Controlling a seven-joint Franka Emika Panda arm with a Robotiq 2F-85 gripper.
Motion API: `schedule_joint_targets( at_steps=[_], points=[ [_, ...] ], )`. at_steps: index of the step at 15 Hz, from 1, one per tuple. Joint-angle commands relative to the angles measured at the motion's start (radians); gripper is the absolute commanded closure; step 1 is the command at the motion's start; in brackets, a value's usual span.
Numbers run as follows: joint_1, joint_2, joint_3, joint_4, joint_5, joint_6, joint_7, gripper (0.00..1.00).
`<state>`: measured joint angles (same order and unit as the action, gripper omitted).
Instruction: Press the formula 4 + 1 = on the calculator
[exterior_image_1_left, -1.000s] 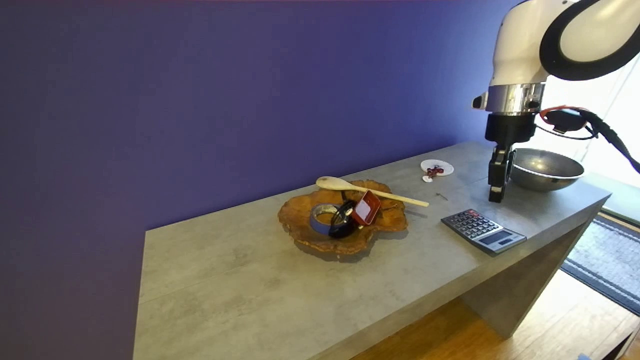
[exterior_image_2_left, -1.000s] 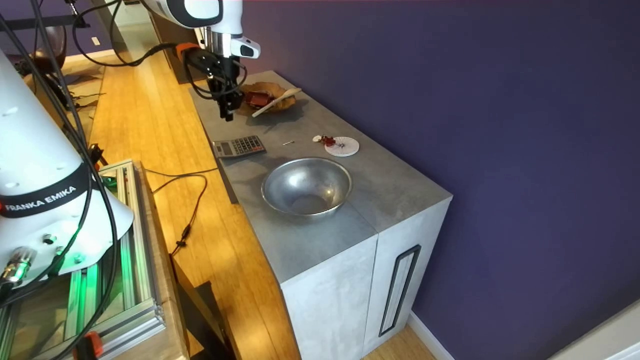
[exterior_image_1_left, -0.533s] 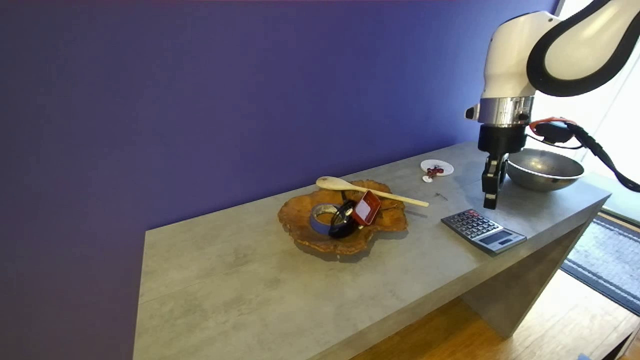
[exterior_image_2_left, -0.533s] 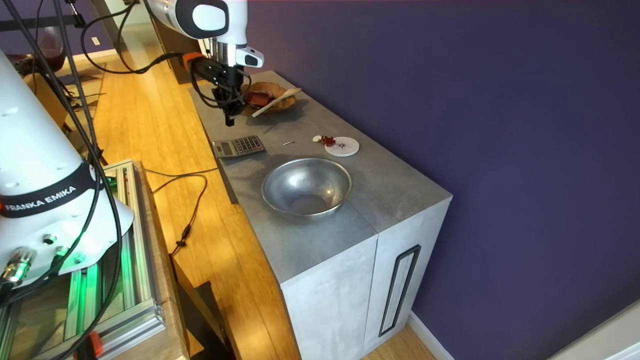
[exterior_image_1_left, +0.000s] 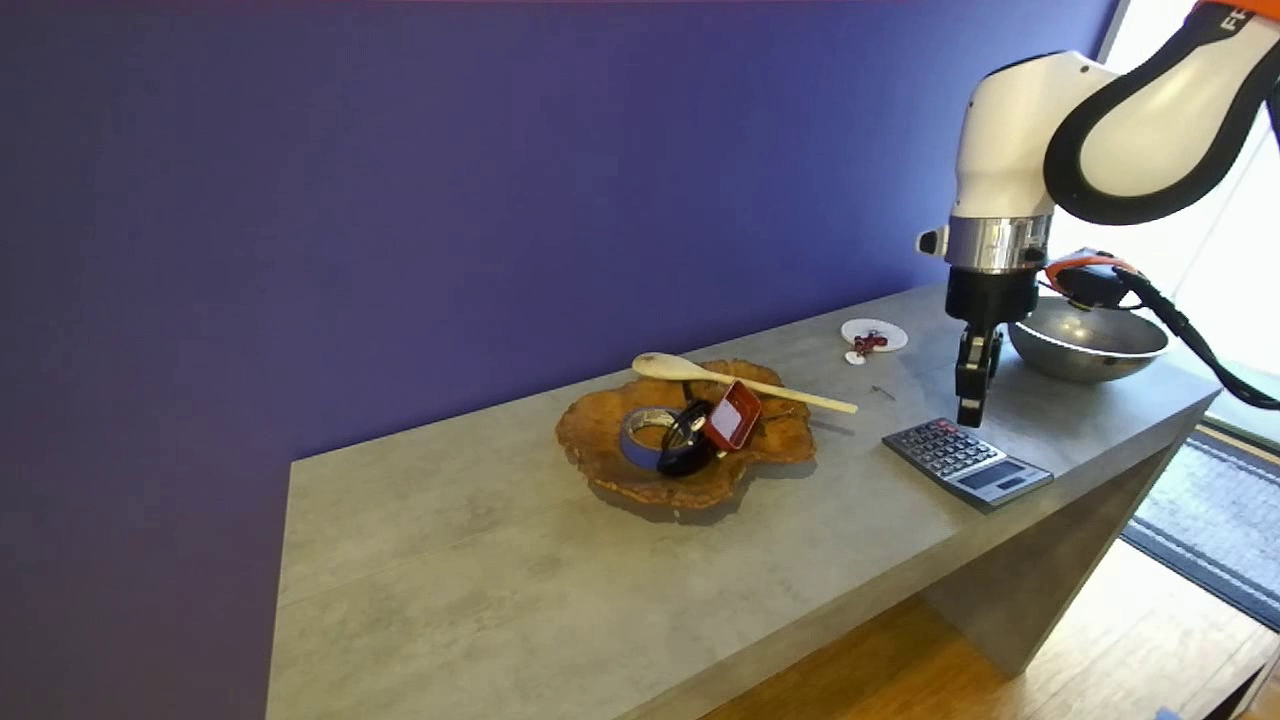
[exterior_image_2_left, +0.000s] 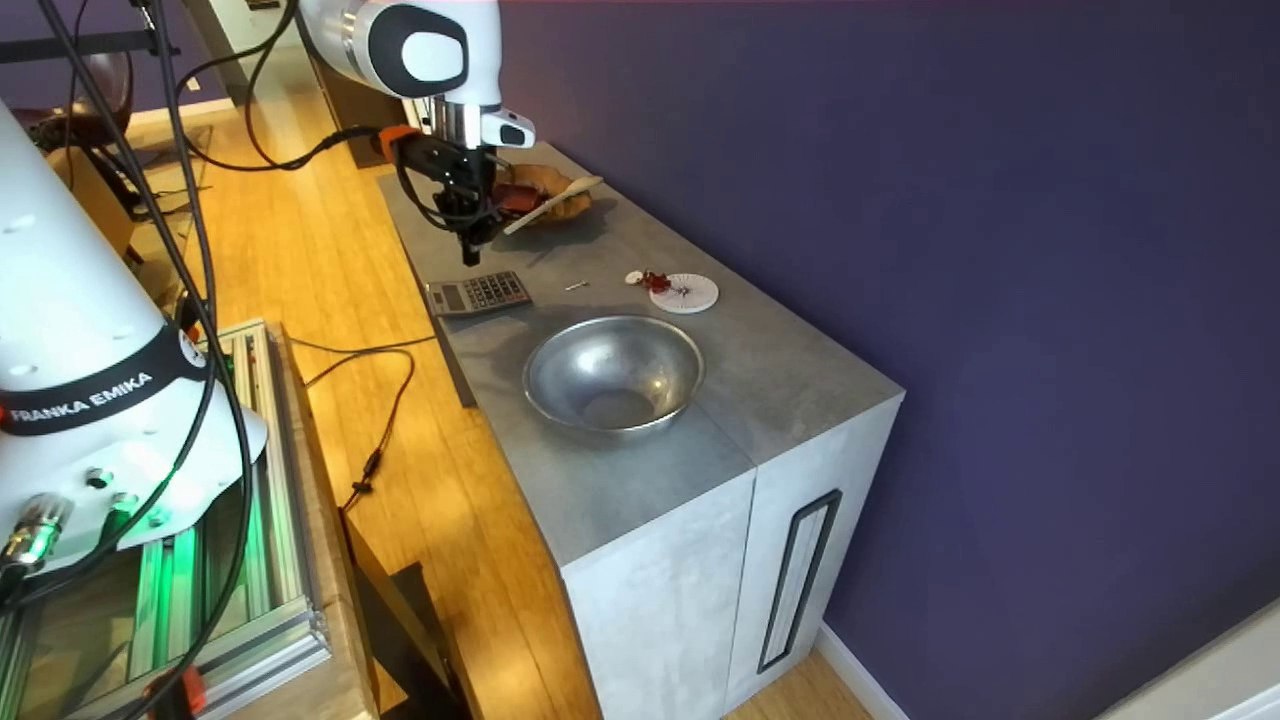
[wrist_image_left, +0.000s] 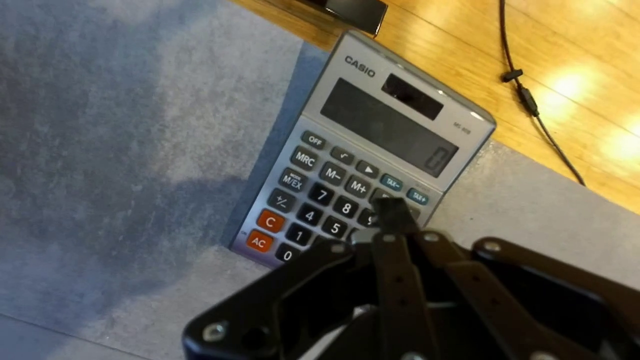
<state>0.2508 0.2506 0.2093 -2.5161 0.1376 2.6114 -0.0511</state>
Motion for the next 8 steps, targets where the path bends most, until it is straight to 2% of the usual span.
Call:
schedule_joint_targets(
  at_steps=[1, 8],
  points=[
    [-0.018, 0.000, 0.017, 0.001, -0.009, -0.001, 0.006, 0.99],
    [-0.010, 0.001, -0.008, -0.006, -0.043, -0.002, 0.055, 1.00]
  ],
)
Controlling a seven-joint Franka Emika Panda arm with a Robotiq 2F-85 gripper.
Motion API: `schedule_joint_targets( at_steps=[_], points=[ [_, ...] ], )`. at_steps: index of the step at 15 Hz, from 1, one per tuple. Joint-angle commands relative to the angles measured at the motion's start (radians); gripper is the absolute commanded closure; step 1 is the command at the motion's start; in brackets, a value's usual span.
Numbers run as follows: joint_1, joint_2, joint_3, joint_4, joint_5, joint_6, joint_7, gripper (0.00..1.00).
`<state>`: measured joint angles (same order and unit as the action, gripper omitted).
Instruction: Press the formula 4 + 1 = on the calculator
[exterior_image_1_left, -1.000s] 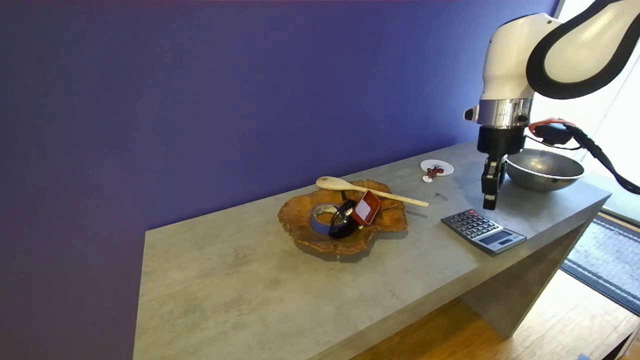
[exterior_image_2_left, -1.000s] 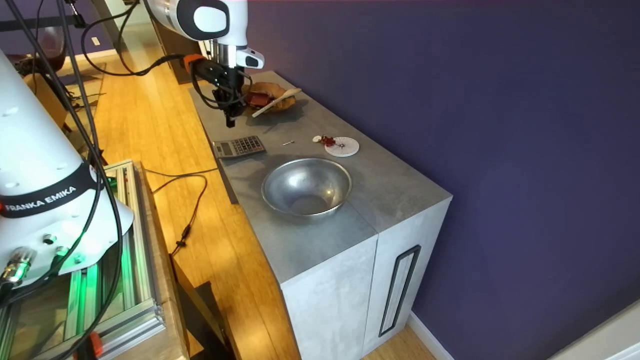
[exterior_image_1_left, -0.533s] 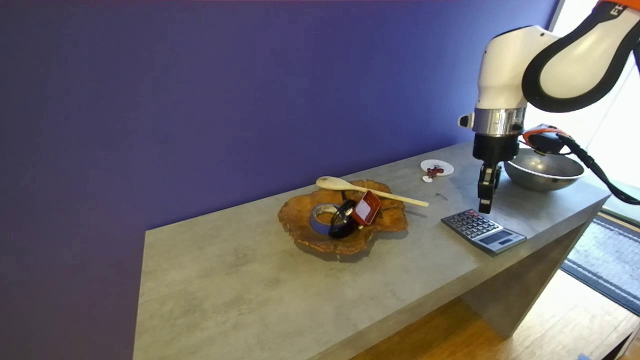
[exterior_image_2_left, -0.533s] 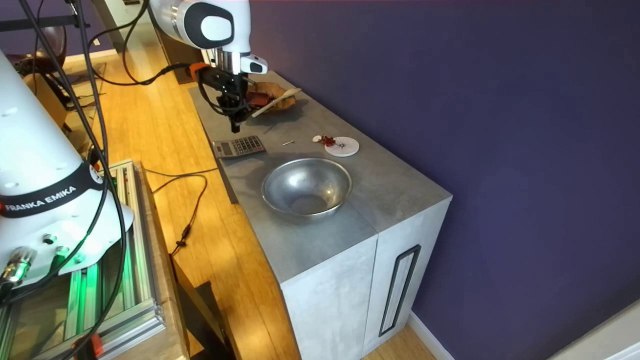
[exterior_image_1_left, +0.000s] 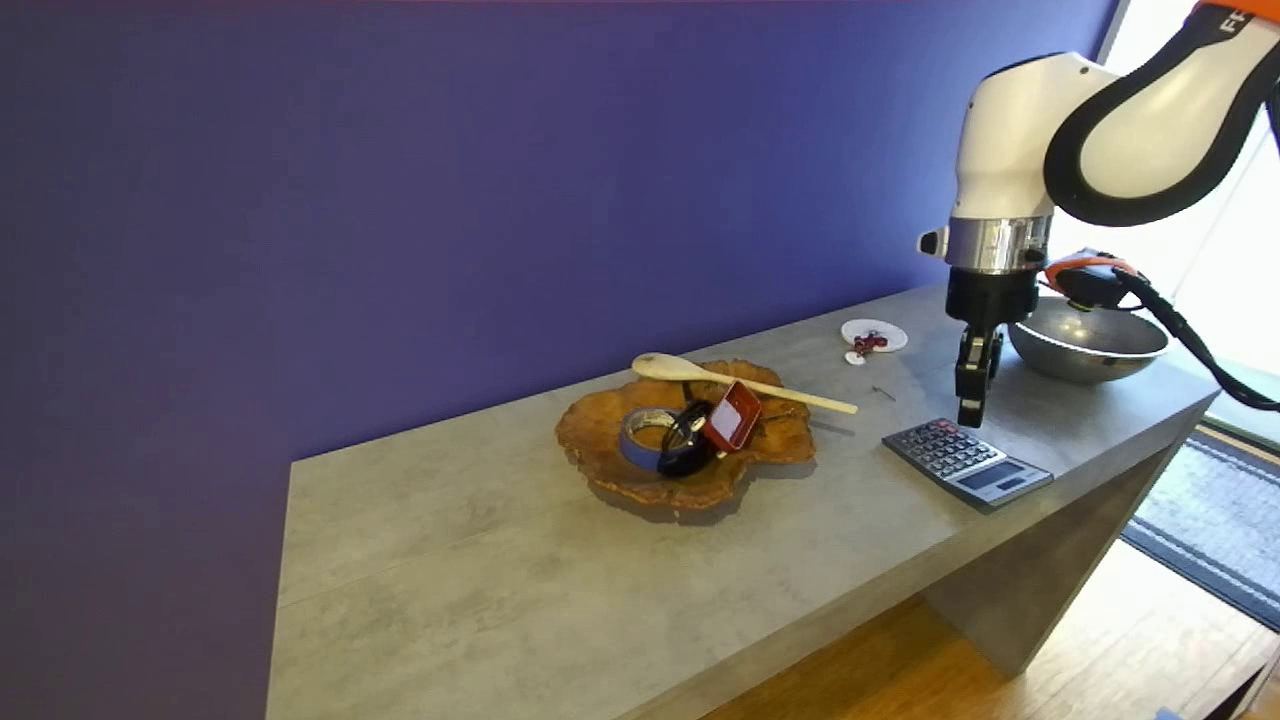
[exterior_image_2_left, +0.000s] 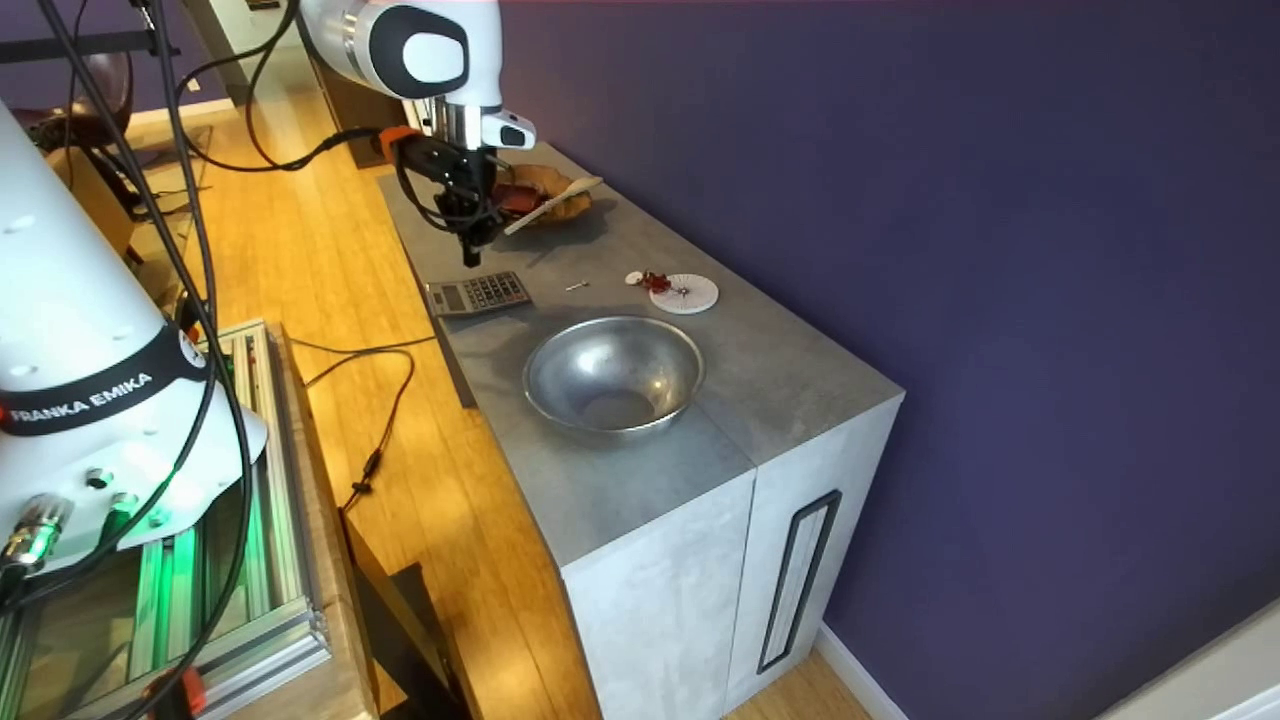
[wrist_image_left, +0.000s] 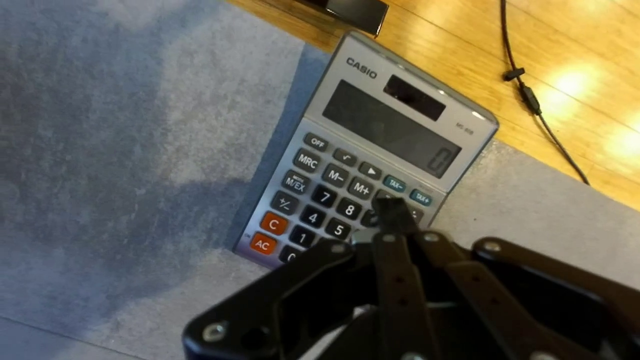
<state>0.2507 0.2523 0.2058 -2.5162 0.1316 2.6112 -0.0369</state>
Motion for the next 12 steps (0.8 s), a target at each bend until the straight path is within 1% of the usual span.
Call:
schedule_joint_targets(
  at_steps=[1, 5, 6, 7, 12],
  points=[
    [-0.010, -0.001, -0.009, -0.008, -0.044, -0.003, 0.045, 1.00],
    [-0.018, 0.016, -0.025, -0.009, -0.055, -0.006, 0.051, 1.00],
    [-0.030, 0.026, -0.014, -0.007, -0.032, -0.003, 0.019, 1.00],
    [-0.027, 0.031, -0.020, -0.006, -0.045, -0.004, 0.035, 1.00],
    [-0.035, 0.067, -0.012, 0.000, -0.030, 0.006, 0.034, 1.00]
  ],
)
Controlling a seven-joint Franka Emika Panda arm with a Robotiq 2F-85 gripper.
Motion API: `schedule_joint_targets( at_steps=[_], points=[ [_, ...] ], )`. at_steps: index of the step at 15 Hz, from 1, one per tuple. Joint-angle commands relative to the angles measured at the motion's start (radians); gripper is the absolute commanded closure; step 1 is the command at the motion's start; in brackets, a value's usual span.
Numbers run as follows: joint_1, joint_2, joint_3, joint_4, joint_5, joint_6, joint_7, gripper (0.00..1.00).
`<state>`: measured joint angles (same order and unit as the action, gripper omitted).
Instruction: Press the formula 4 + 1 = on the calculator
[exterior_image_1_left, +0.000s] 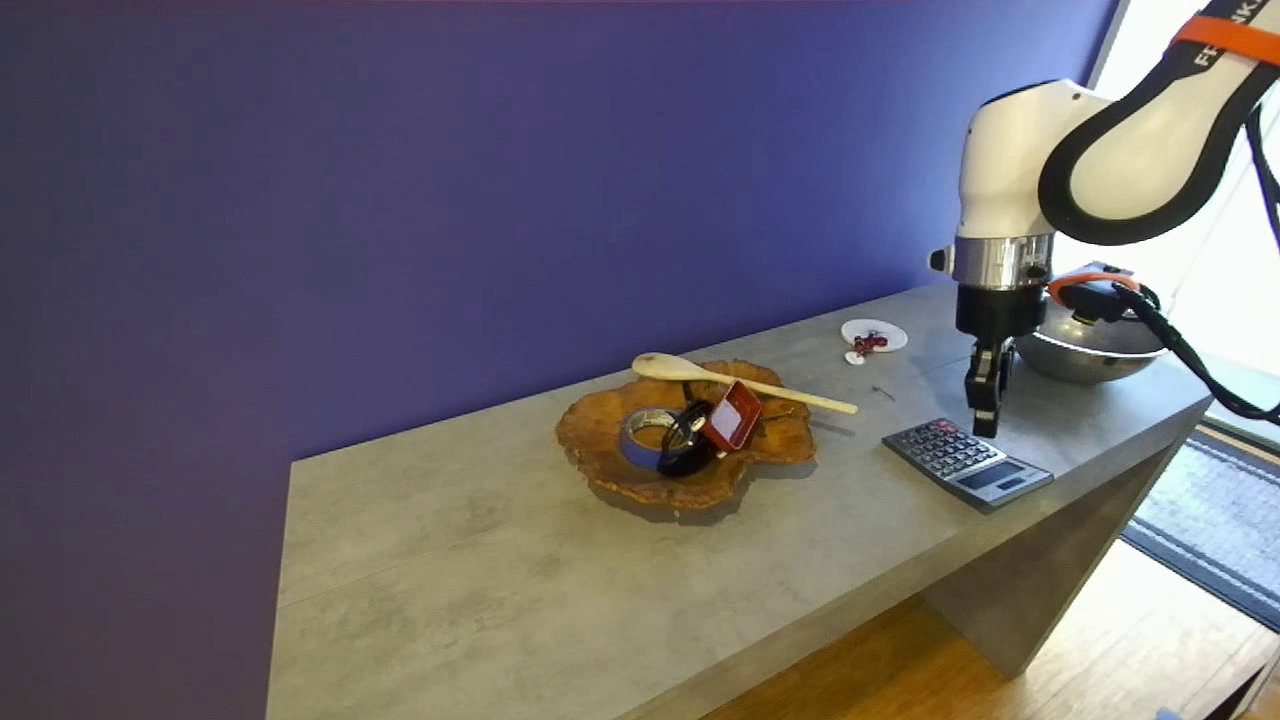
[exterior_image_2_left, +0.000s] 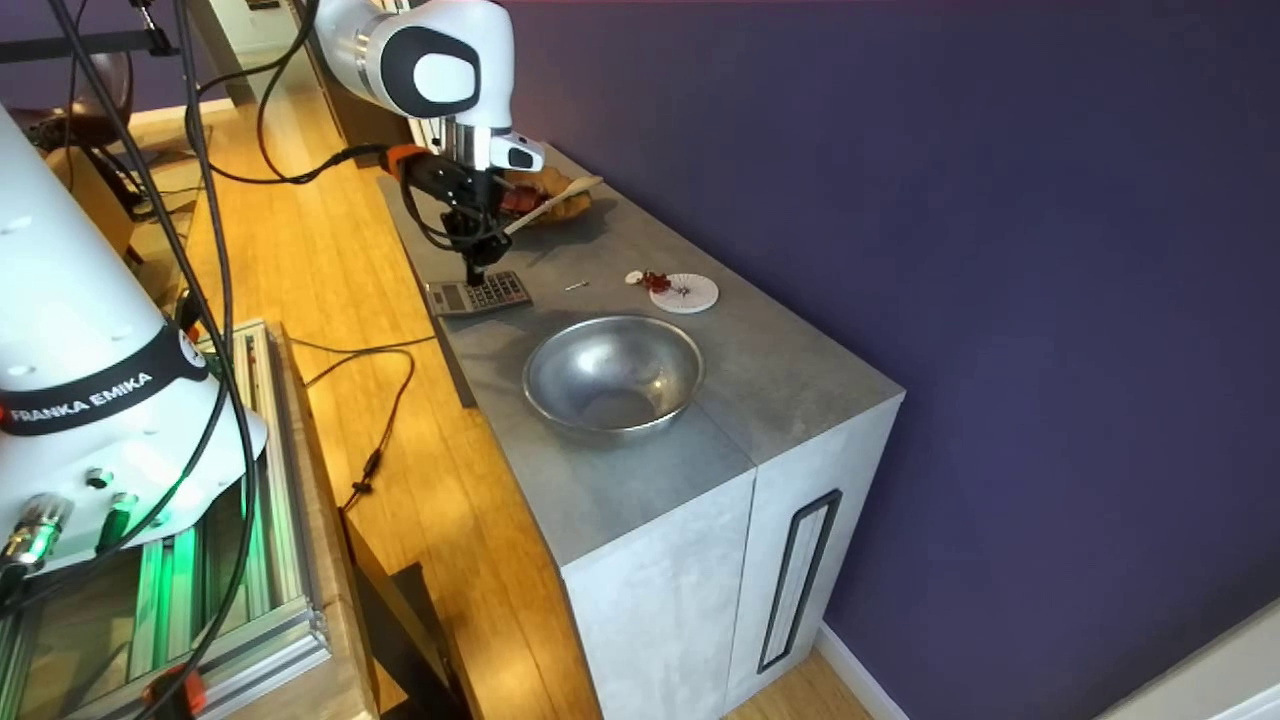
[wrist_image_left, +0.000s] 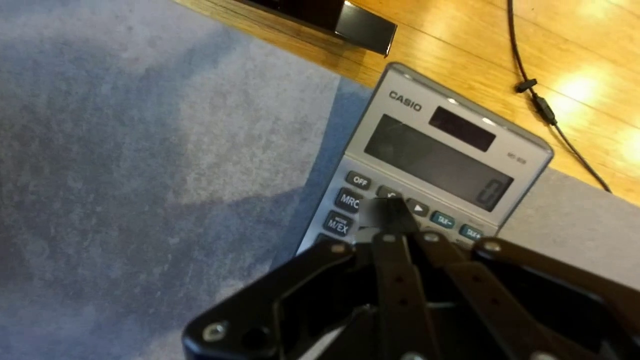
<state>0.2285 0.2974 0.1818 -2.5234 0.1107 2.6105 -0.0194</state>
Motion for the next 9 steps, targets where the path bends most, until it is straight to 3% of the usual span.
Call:
schedule_joint_targets(
  at_steps=[1, 9],
  points=[
    [-0.014, 0.029, 0.015, 0.009, -0.003, 0.013, 0.015, 1.00],
    [-0.008, 0.065, 0.012, 0.013, -0.007, 0.087, 0.043, 1.00]
  ],
)
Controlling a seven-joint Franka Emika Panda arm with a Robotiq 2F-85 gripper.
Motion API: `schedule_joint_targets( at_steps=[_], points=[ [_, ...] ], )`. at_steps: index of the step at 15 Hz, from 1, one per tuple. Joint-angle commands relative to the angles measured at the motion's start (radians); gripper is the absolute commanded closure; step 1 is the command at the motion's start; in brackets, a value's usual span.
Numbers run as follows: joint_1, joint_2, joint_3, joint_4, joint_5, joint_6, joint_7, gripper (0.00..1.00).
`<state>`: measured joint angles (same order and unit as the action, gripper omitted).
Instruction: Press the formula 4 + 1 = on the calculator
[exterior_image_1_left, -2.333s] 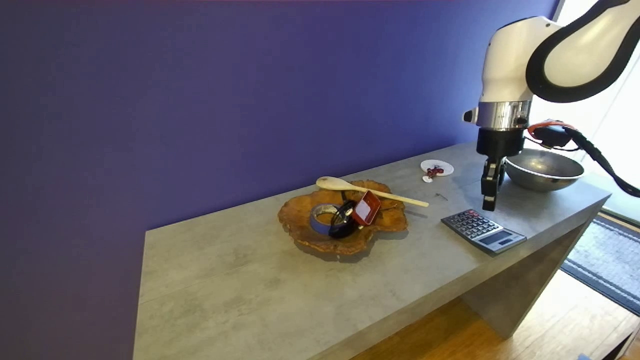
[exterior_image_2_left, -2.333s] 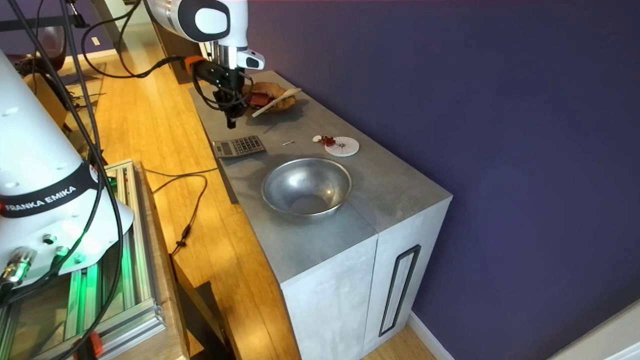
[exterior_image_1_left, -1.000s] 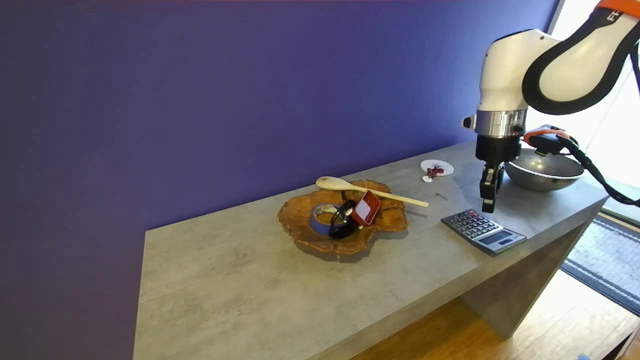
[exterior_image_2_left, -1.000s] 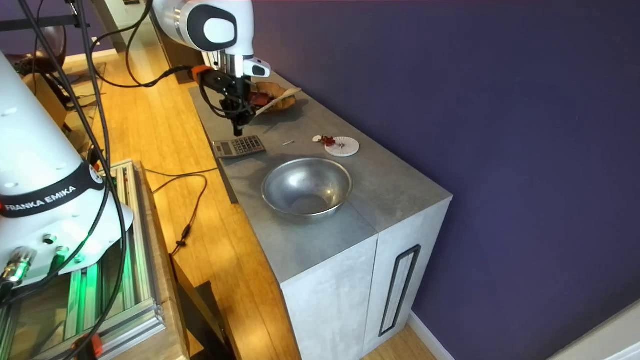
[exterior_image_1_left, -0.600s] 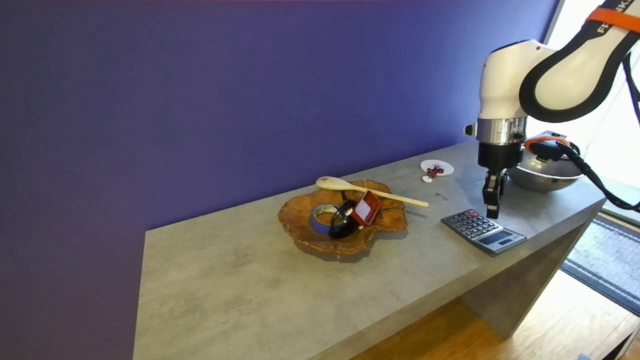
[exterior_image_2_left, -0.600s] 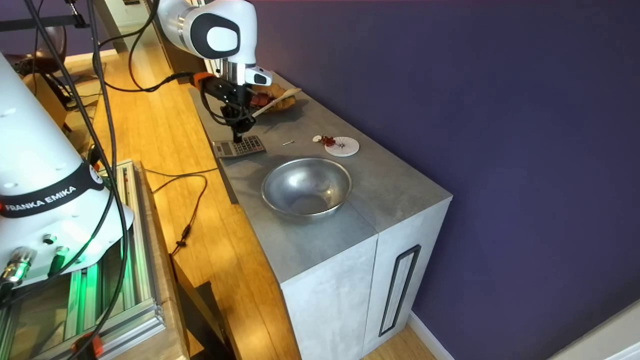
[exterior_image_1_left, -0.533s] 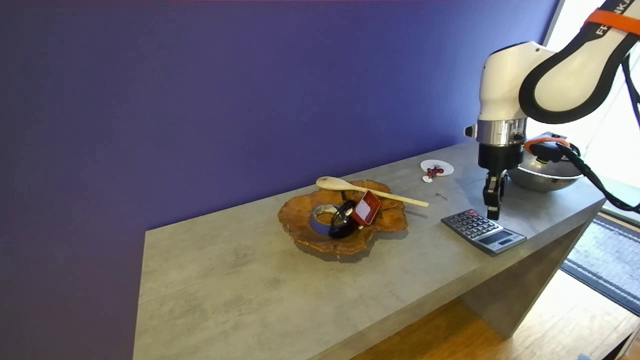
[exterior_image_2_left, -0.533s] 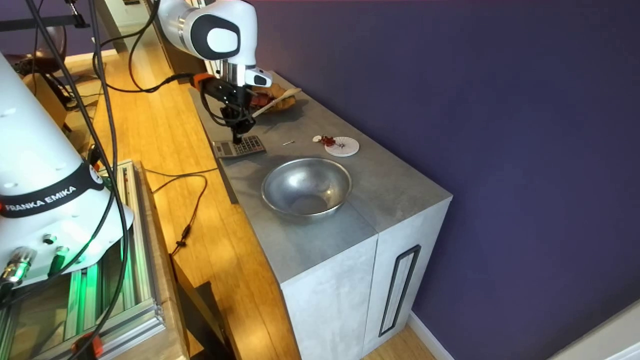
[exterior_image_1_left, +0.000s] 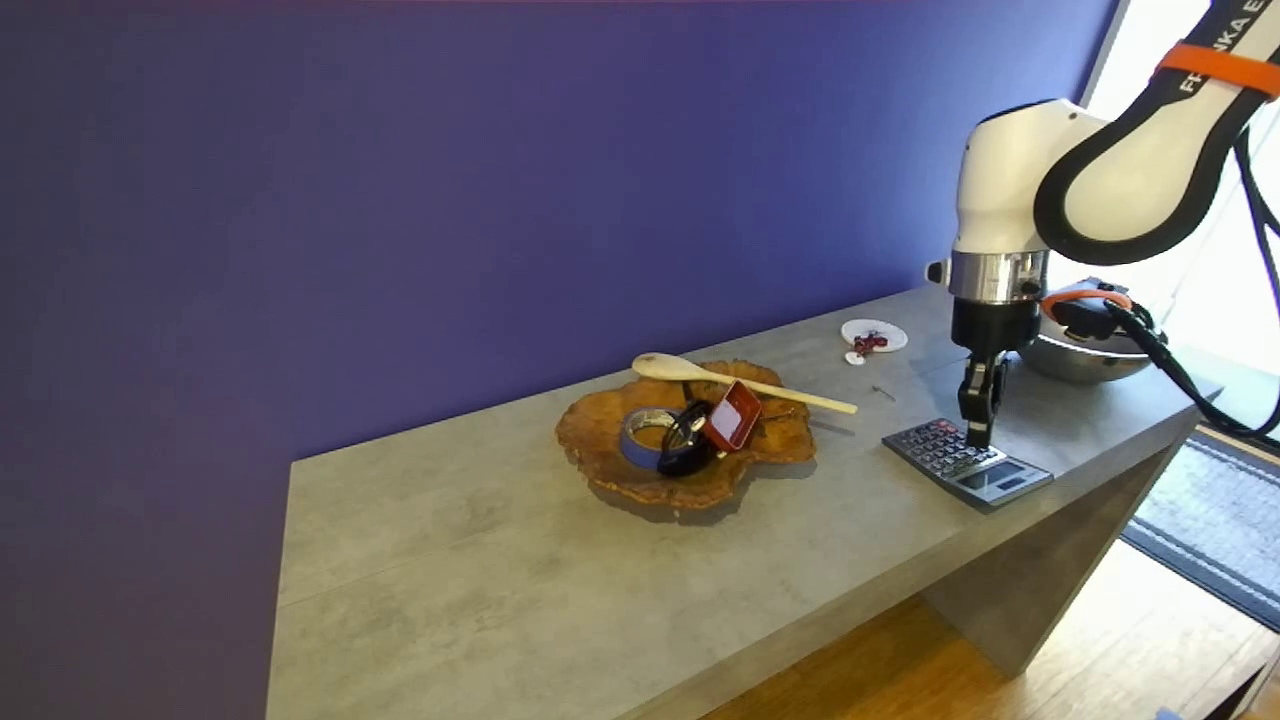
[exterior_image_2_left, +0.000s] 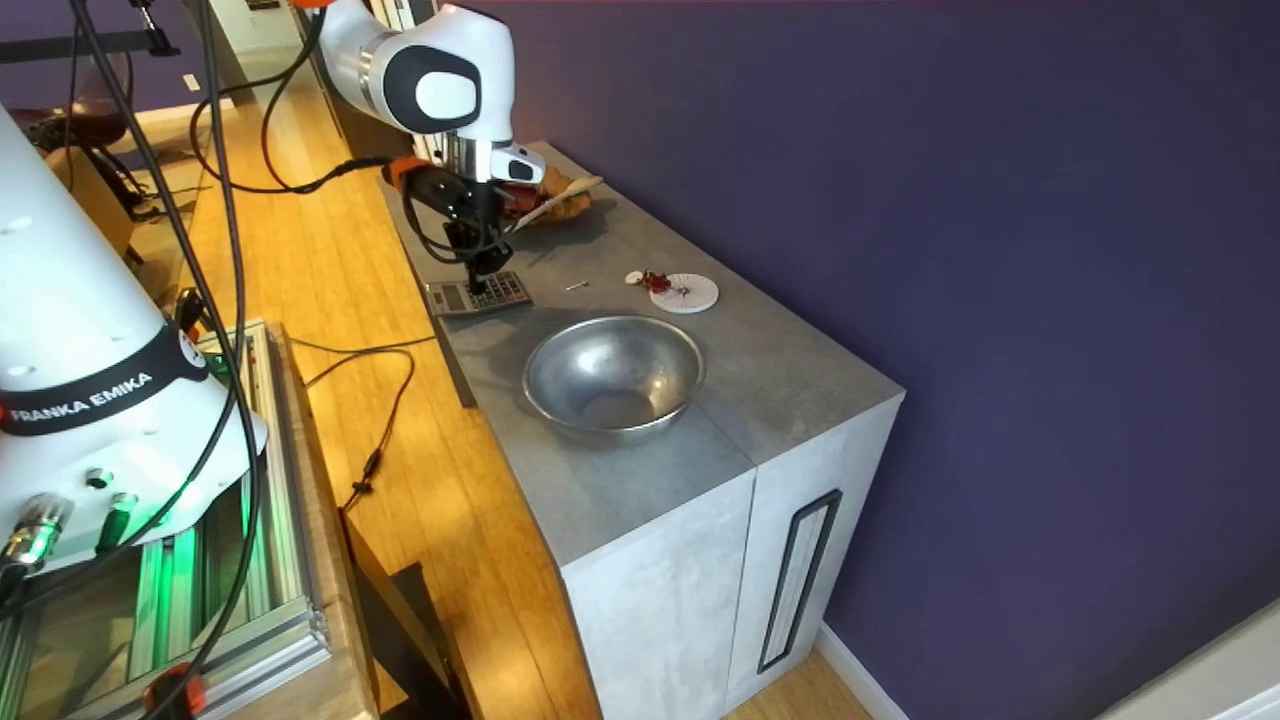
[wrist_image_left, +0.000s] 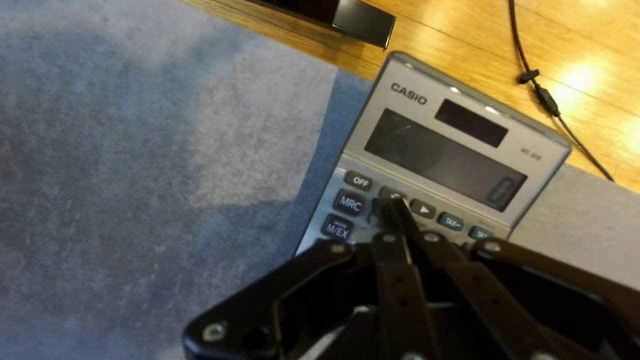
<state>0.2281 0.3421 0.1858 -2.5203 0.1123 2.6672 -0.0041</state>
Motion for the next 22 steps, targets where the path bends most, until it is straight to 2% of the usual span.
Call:
schedule_joint_targets(
  at_steps=[1, 22],
  points=[
    [0.000, 0.024, 0.000, 0.010, -0.021, 0.043, 0.042, 1.00],
    [0.026, 0.061, -0.037, 0.042, -0.082, 0.039, 0.104, 1.00]
  ],
)
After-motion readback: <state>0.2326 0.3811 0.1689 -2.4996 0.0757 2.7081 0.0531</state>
